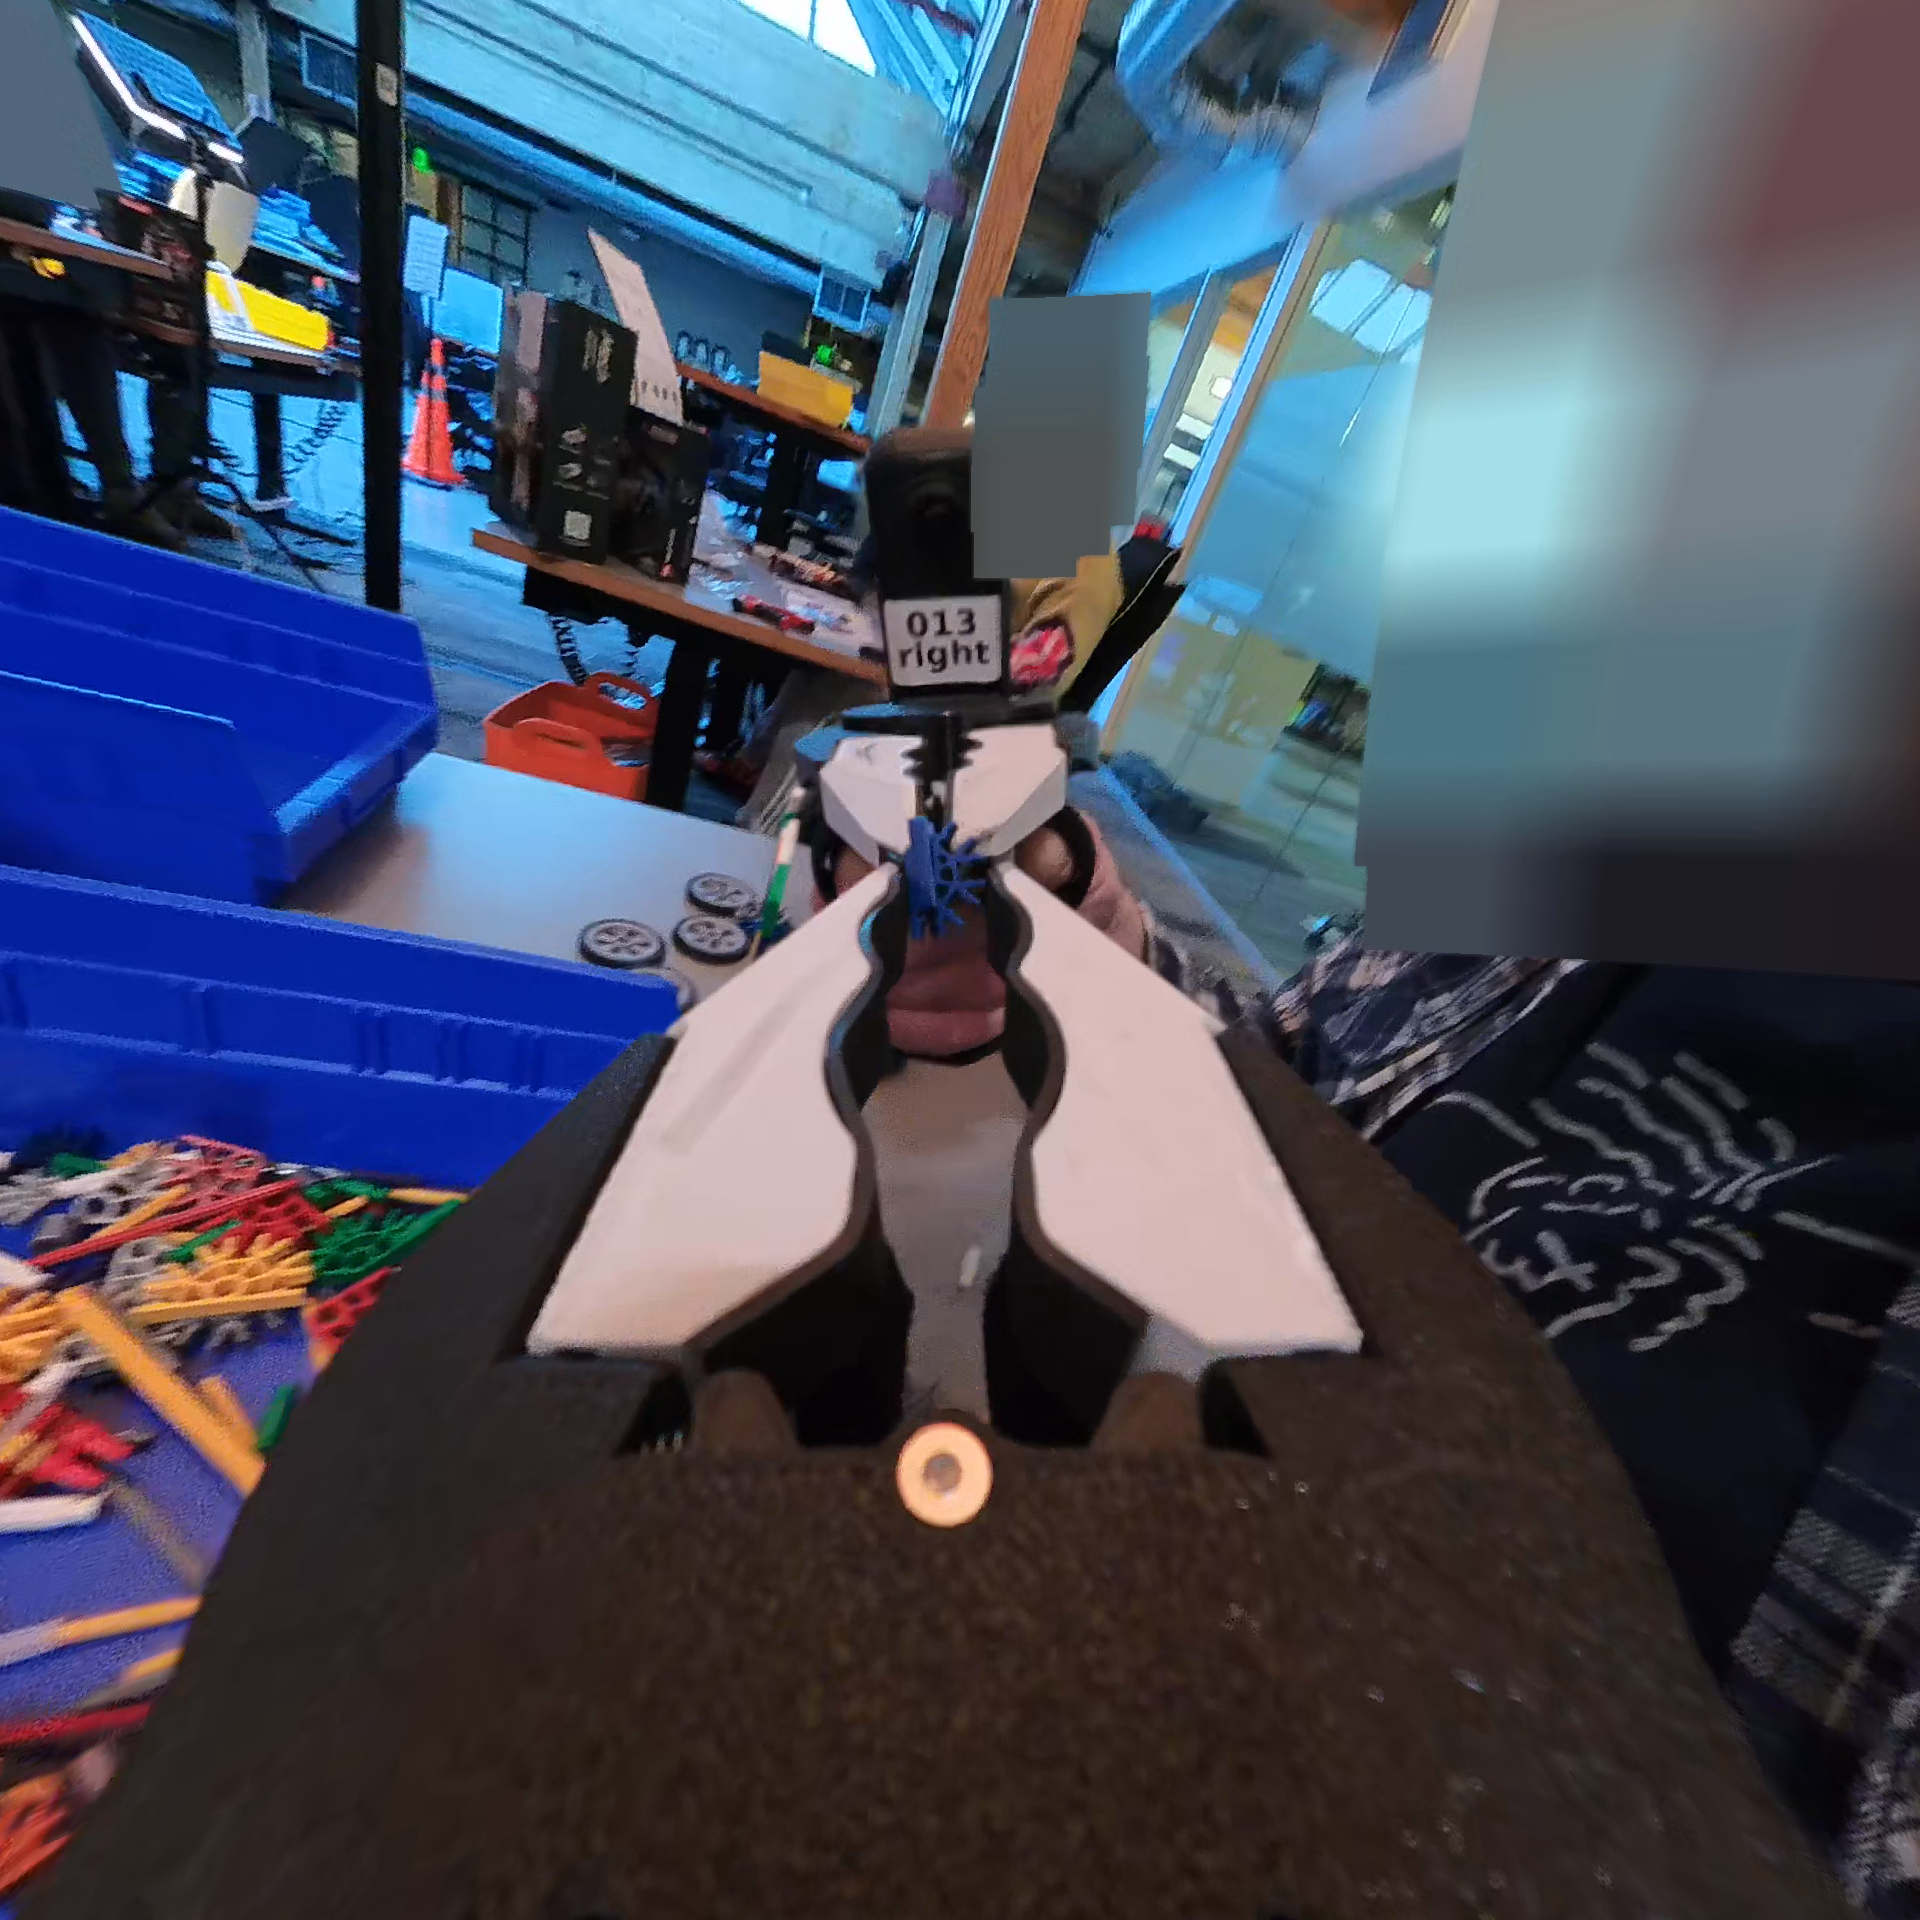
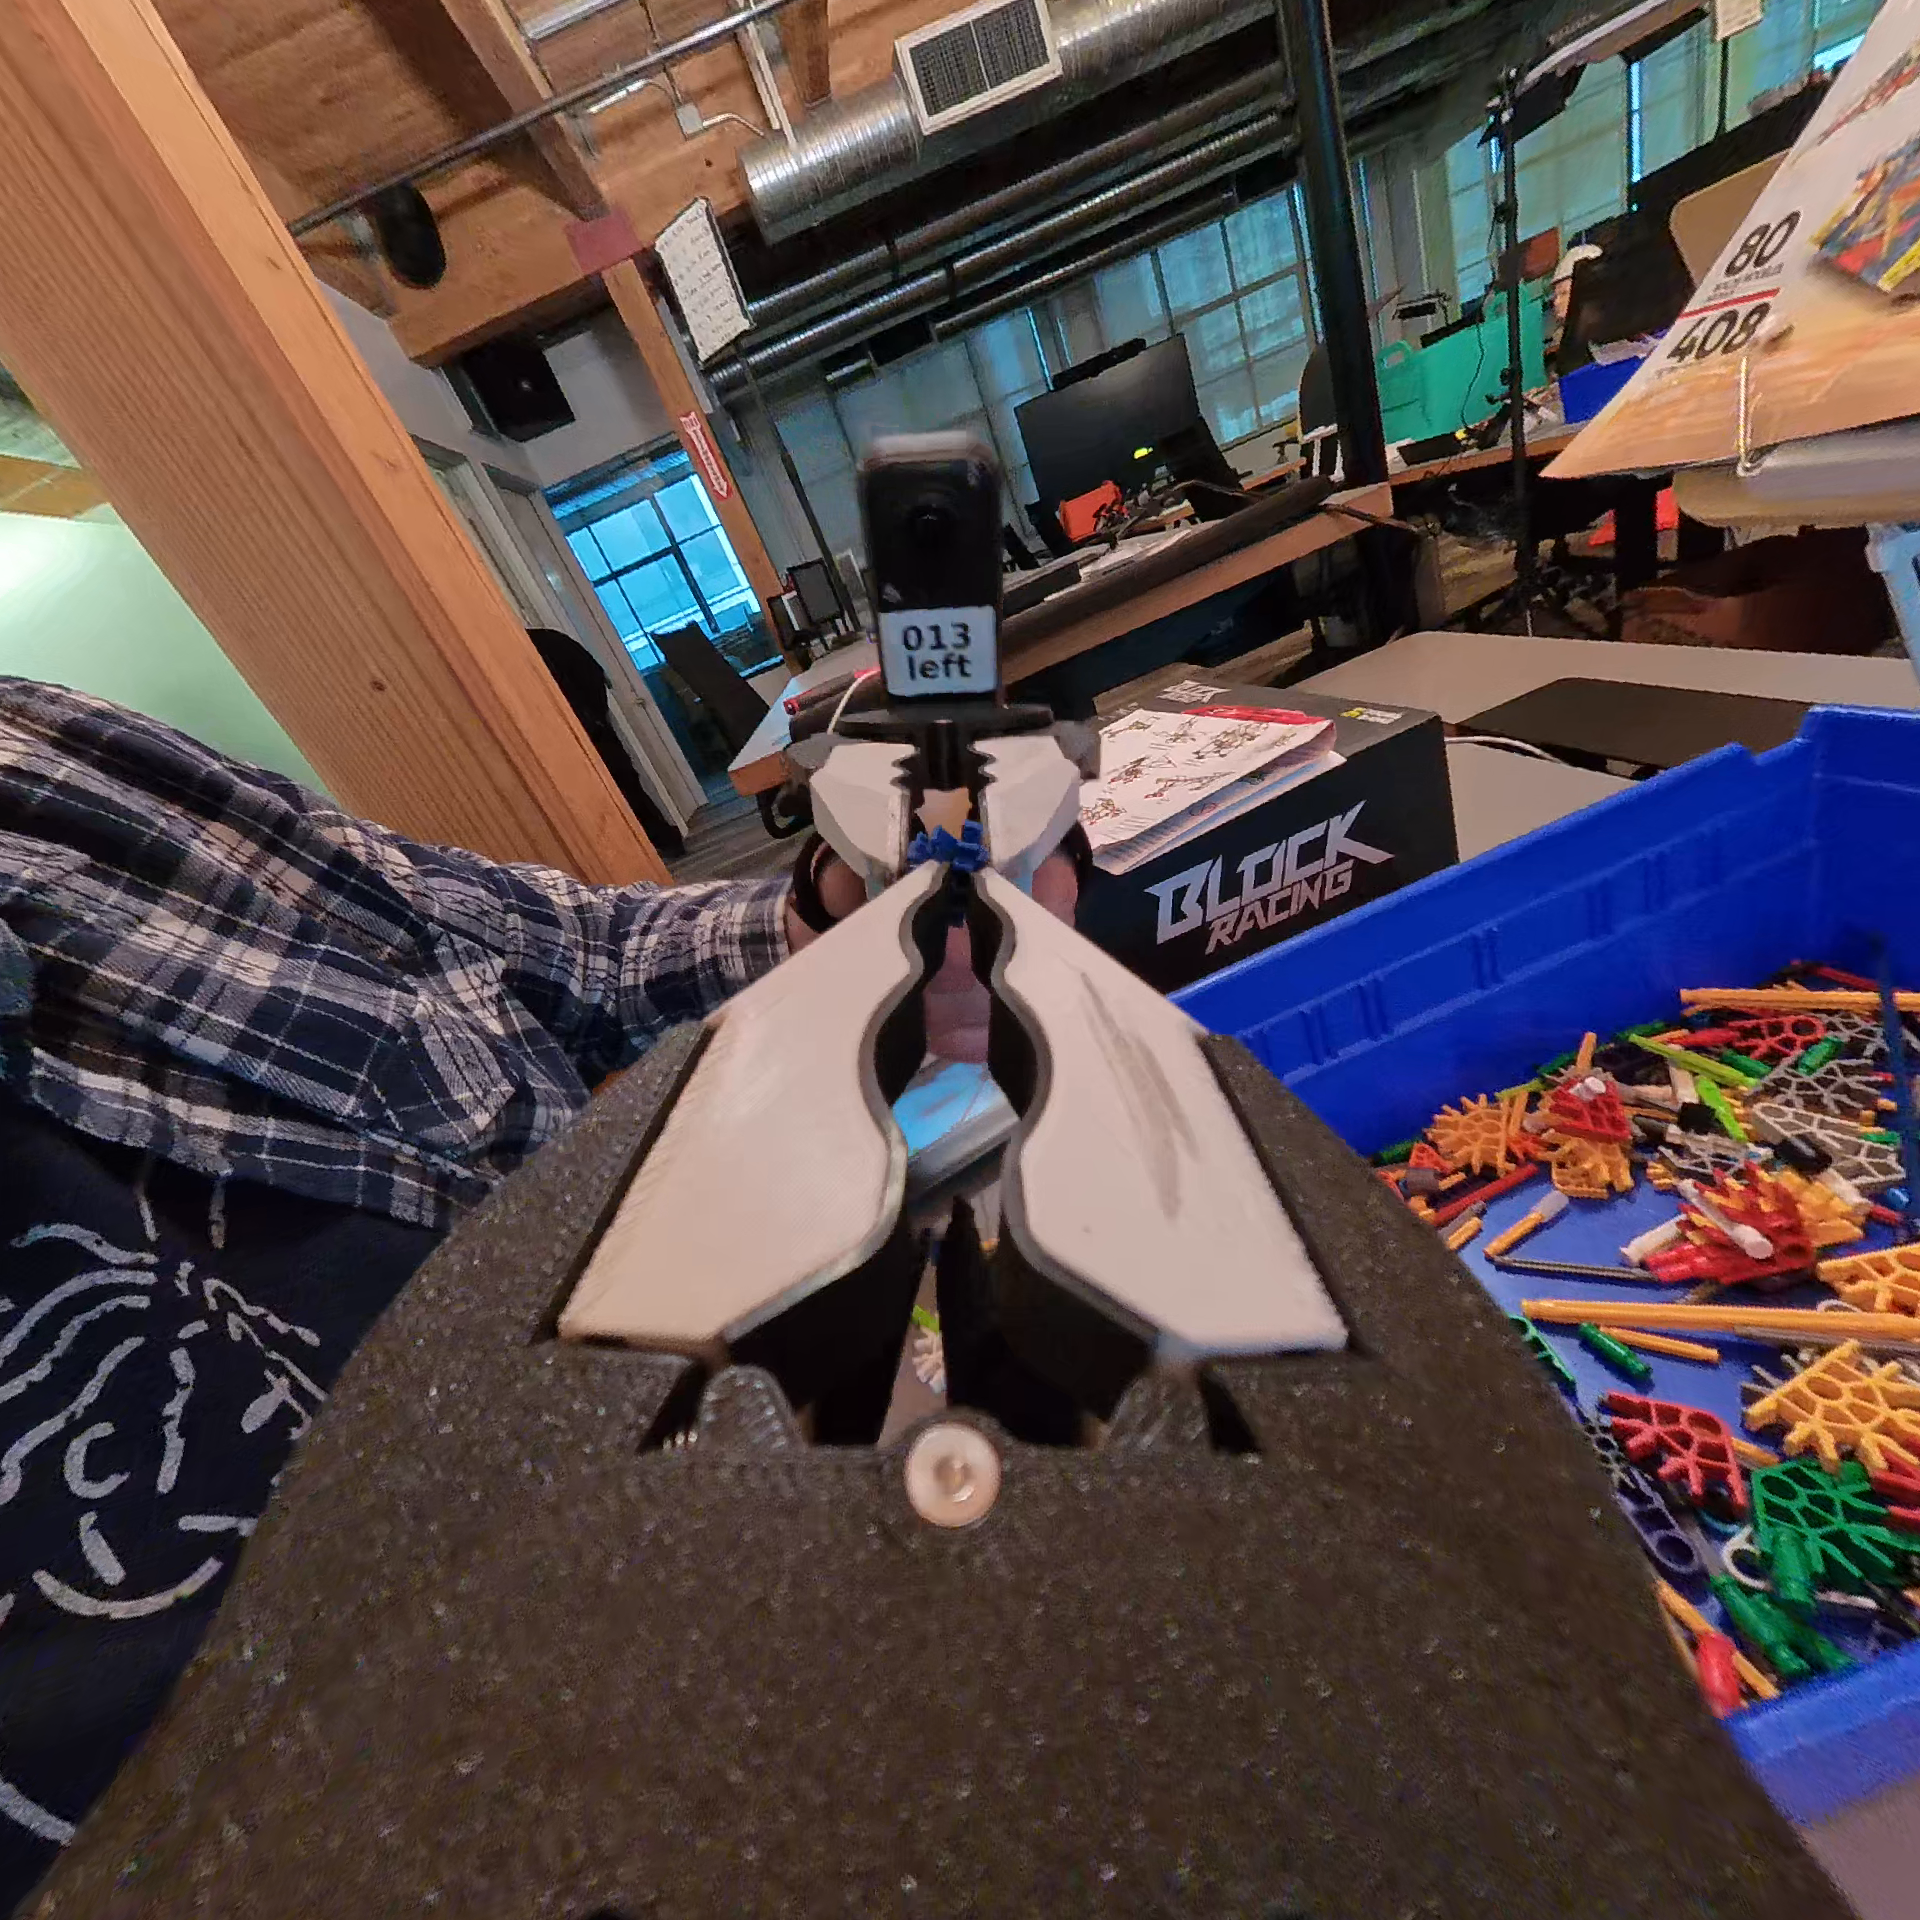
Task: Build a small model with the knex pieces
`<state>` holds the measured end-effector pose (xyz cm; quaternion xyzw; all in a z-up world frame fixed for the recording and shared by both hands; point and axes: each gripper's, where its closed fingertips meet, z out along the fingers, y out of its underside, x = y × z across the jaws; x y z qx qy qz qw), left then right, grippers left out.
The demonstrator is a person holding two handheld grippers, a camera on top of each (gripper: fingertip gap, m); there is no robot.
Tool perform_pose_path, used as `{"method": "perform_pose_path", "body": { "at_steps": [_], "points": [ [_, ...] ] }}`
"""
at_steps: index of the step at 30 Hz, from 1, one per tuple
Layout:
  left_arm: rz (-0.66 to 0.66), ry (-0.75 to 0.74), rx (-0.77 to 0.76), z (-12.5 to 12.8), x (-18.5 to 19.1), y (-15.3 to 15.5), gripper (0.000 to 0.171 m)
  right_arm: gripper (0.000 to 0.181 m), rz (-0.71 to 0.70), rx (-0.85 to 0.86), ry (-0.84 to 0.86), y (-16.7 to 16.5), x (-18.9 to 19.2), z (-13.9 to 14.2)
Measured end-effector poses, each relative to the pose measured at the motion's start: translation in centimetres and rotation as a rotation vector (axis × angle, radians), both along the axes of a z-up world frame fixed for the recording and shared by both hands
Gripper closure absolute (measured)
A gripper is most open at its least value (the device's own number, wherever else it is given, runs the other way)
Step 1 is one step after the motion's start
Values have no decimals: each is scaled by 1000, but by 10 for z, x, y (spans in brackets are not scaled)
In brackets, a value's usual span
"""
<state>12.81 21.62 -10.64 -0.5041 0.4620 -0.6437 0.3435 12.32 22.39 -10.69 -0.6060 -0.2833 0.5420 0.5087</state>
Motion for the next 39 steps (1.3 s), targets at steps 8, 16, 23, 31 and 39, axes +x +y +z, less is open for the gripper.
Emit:
{"method": "perform_pose_path", "body": {
  "at_steps": [8, 16, 23, 31, 39],
  "points": [
    [-21, -108, -204, 6, 1, 7, 159, 179, 11, -62, 122, 7, 1, 7],
    [186, 107, 80, -2, -11, 36, 155, 181, -174, 14, -84, 28, 27, -11],
    [298, 322, 294, -18, -34, 64, 153, 180, -334, 74, -504, 56, 42, -56],
    [337, 507, 420, -43, -43, 90, 147, 165, -309, -2, -638, 66, 46, -97],
    [280, 685, 561, -48, -25, 117, 146, 167, -457, 124, -433, 82, 69, -62]
  ]
}}
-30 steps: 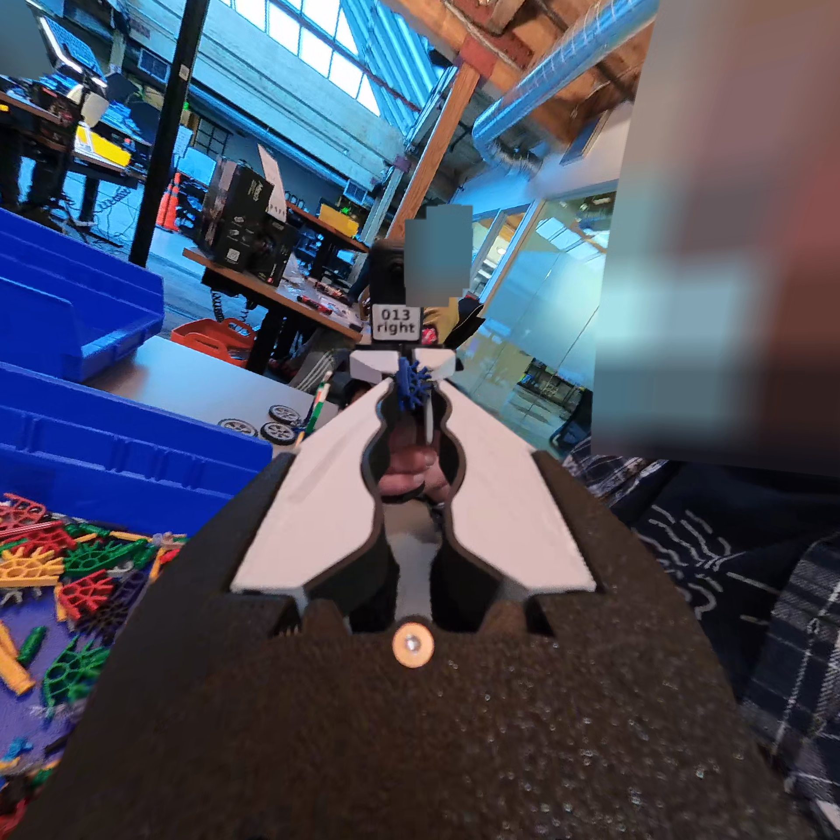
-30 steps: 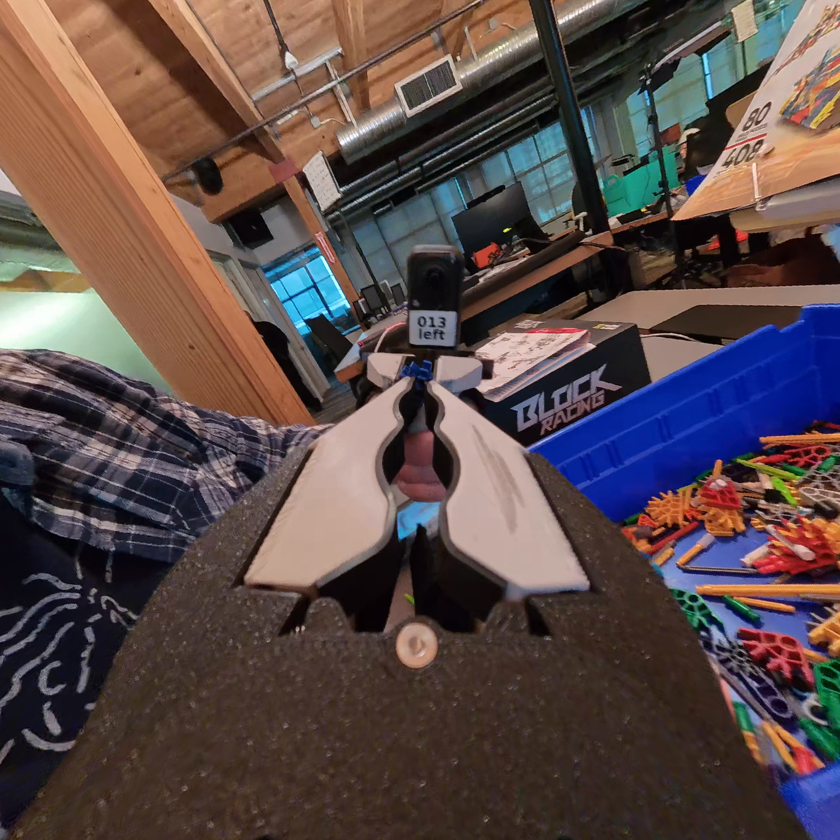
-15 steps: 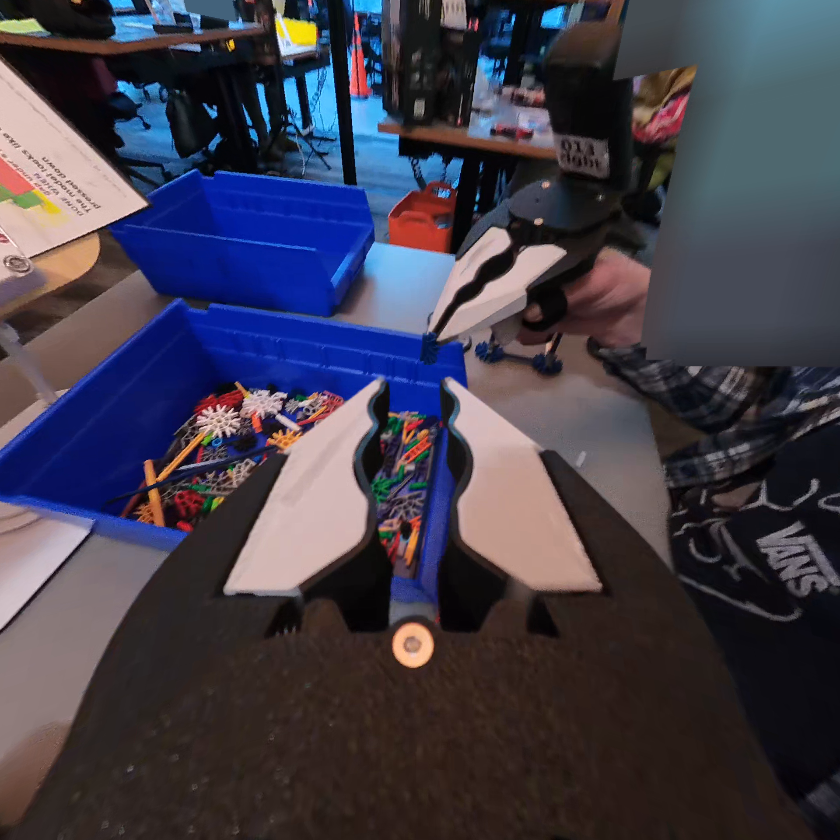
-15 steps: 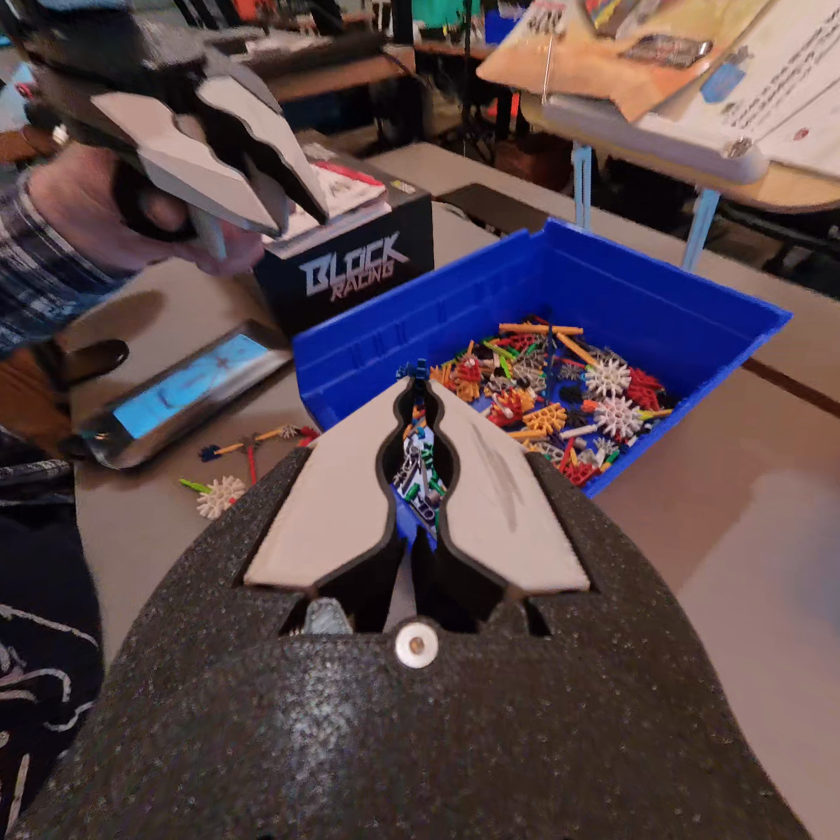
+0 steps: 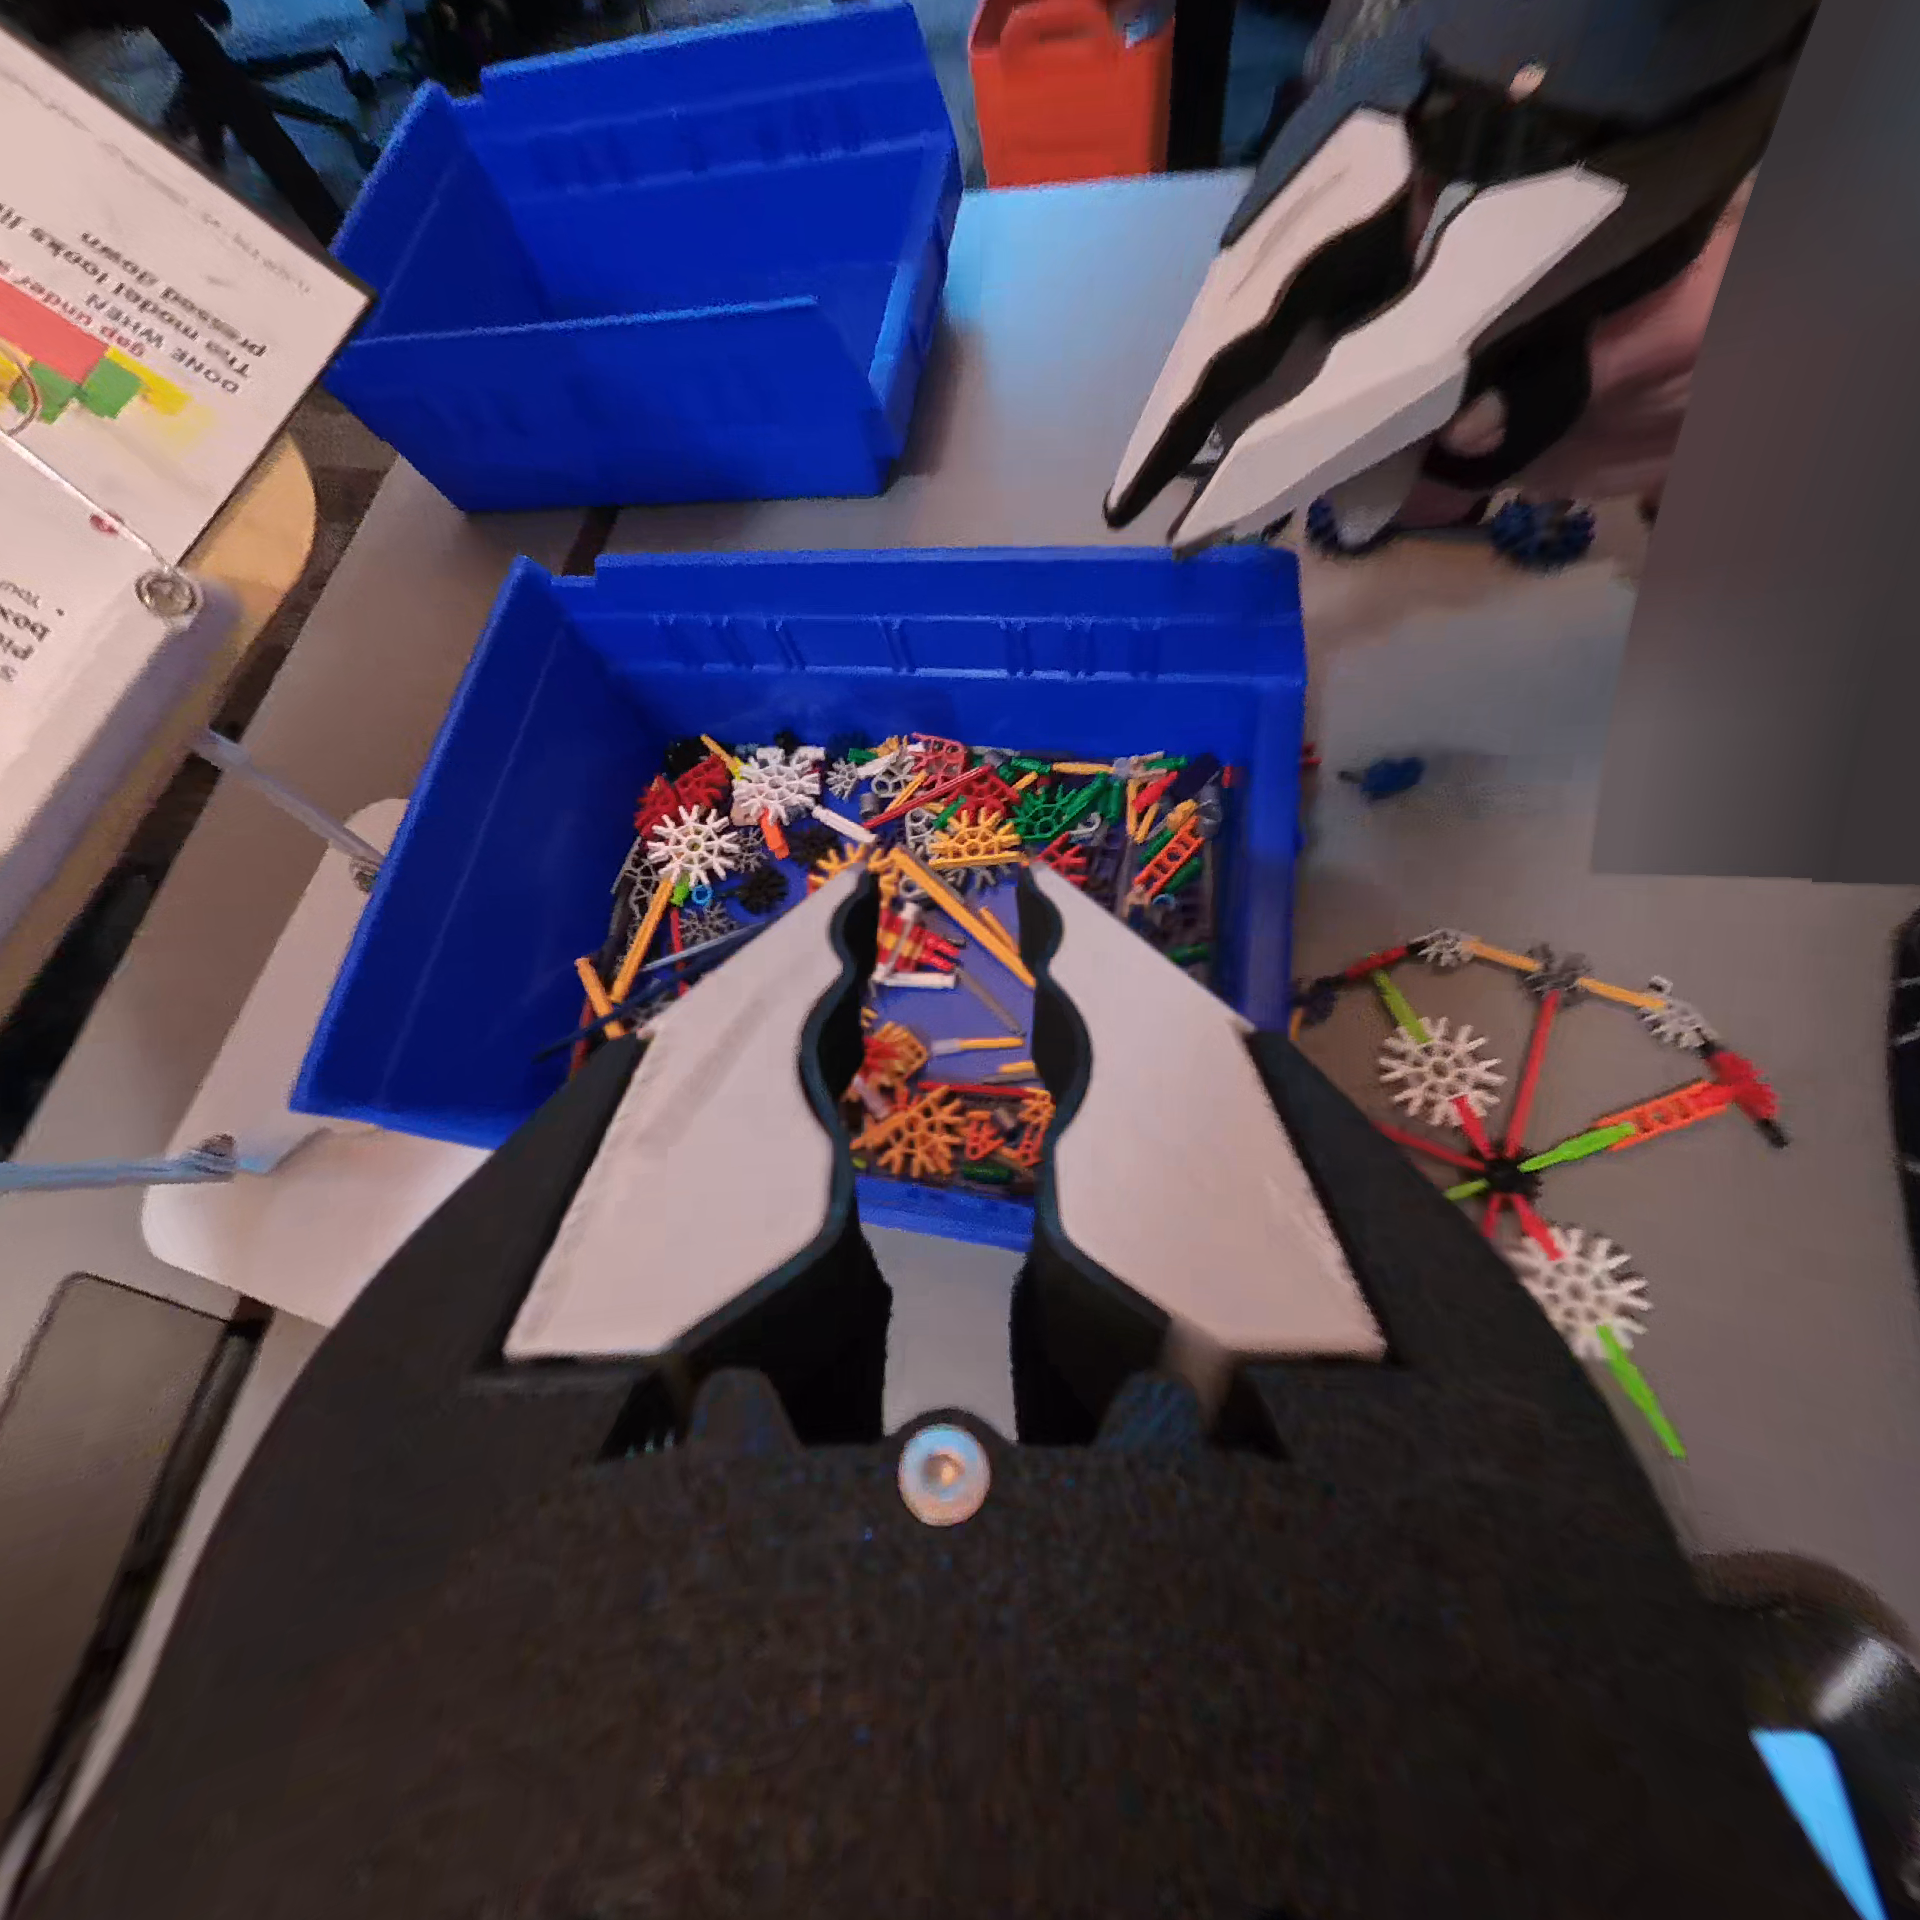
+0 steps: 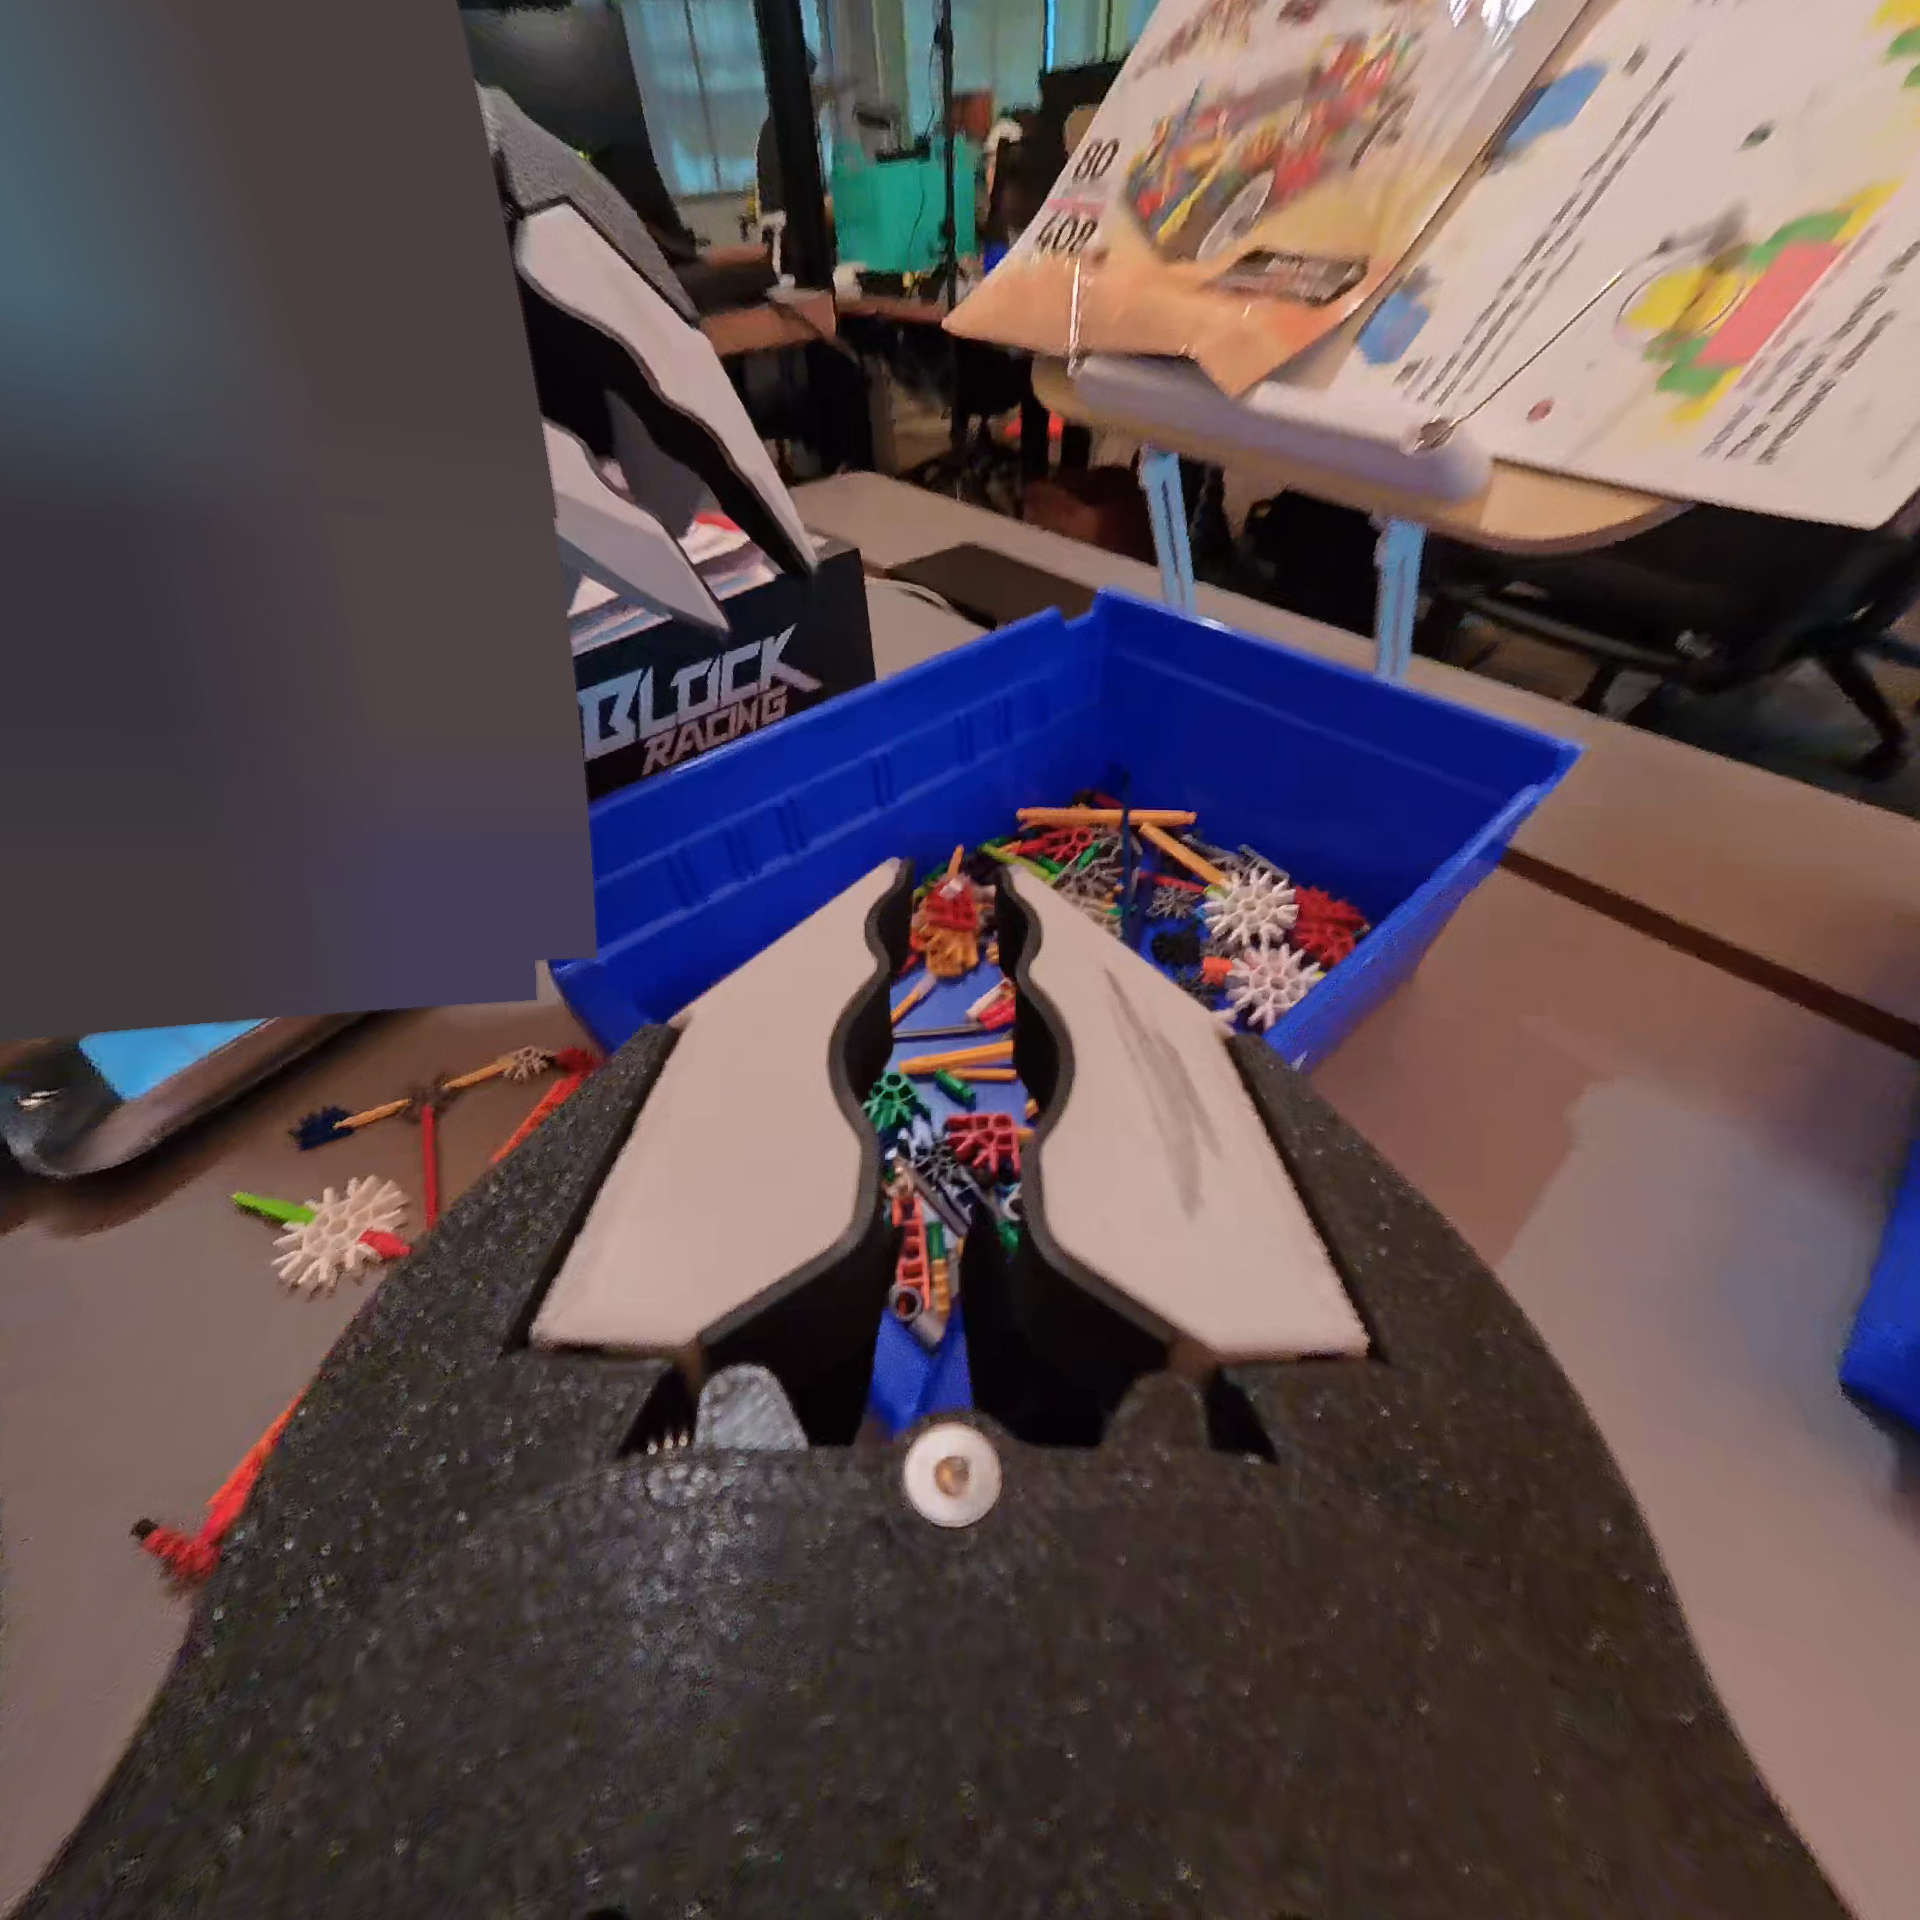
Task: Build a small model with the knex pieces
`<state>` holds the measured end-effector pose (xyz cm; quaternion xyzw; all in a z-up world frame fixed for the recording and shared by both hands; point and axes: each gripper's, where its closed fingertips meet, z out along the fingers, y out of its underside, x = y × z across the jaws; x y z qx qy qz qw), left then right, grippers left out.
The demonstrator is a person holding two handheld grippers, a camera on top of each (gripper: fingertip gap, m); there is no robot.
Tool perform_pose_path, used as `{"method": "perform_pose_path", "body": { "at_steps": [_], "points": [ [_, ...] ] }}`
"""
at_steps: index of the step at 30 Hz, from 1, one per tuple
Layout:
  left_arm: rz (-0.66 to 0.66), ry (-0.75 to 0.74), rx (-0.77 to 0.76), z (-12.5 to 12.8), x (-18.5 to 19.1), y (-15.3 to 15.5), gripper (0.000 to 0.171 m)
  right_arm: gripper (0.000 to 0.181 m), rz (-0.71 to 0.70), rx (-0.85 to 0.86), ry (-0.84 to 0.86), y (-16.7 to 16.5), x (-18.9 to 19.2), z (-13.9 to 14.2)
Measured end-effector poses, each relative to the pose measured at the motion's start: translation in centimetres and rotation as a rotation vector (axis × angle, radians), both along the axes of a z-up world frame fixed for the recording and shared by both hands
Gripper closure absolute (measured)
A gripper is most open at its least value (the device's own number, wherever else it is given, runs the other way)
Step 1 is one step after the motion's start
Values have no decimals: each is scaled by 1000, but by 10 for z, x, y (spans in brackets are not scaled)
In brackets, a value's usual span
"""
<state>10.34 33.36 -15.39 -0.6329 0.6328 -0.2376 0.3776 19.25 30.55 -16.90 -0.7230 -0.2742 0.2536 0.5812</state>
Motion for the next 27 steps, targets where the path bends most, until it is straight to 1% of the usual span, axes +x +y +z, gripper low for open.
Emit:
{"method": "perform_pose_path", "body": {
  "at_steps": [3, 4, 7, 9, 13, 15, 17, 20, 23, 25, 27],
  "points": [
    [-53, 105, 17, -9, 18, 13, 145, 168, -41, 59, -2, 3, 9, 6],
    [-71, 149, 19, -15, 24, 19, 142, 168, -50, 71, 10, 4, 12, 8],
    [-127, 269, -6, -38, 43, 35, 143, 170, -76, 95, 45, 5, 22, 11],
    [-144, 320, -15, -53, 58, 45, 143, 171, -103, 118, 53, 6, 29, 13],
    [-221, 395, -133, -86, 83, 39, 143, 171, -121, 122, 70, 8, 38, 13],
    [-231, 435, -153, -102, 91, 42, 144, 171, -125, 127, 75, 8, 39, 13],
    [-228, 463, -170, -115, 97, 46, 147, 172, -121, 134, 77, 7, 37, 15],
    [-207, 508, -129, -131, 99, 62, 155, 173, -115, 146, 66, 5, 34, 15],
    [-177, 559, -164, -142, 93, 73, 153, 173, -118, 144, 49, 6, 33, 12],
    [-167, 551, -141, -145, 94, 81, 153, 173, -119, 143, 40, 6, 33, 11],
    [-163, 607, -141, -153, 86, 84, 153, 173, -120, 144, 33, 6, 33, 11]
  ]
}}
